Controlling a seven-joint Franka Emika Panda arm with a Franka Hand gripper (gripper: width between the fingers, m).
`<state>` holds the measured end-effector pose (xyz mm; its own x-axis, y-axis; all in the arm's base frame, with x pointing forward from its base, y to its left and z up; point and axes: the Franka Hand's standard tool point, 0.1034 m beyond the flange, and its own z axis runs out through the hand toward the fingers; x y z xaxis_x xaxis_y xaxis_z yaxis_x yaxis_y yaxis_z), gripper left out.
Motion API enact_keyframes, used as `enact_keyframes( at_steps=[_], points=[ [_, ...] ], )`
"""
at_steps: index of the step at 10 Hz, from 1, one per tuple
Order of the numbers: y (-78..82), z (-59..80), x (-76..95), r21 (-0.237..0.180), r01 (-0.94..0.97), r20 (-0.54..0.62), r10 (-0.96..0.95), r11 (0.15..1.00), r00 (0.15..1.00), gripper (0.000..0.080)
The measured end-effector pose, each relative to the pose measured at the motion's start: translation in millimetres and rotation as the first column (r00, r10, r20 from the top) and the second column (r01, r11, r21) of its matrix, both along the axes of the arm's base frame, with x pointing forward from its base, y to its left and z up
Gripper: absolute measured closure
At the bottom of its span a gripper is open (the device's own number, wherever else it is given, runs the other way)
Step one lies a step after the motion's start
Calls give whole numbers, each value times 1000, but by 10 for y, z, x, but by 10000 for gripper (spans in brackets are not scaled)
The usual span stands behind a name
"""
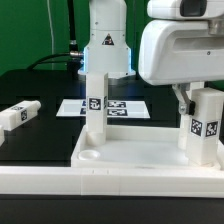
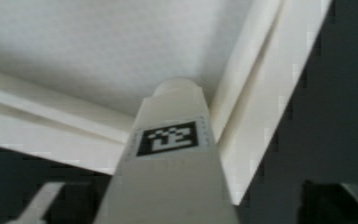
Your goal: Assemble desk
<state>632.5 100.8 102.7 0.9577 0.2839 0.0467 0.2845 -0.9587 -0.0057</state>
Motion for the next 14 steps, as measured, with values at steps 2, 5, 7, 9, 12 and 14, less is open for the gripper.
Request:
enact_keyframes(
  at_steps=[2, 5, 7, 9, 12, 14],
  points=[
    [-2, -4, -1, 1, 36, -1, -36, 999, 999, 384],
    [-15, -7, 0, 4, 59, -2, -59, 998, 998, 511],
    [-71, -6, 7, 15, 154, -7, -154, 988, 988, 511],
    [-78, -11, 9, 32, 358, -15, -357, 933, 934, 511],
    [-81, -22, 12, 61, 596, -14, -596, 801, 803, 511],
    [-61, -22, 16, 72, 746, -31, -746, 662, 665, 510]
  ],
)
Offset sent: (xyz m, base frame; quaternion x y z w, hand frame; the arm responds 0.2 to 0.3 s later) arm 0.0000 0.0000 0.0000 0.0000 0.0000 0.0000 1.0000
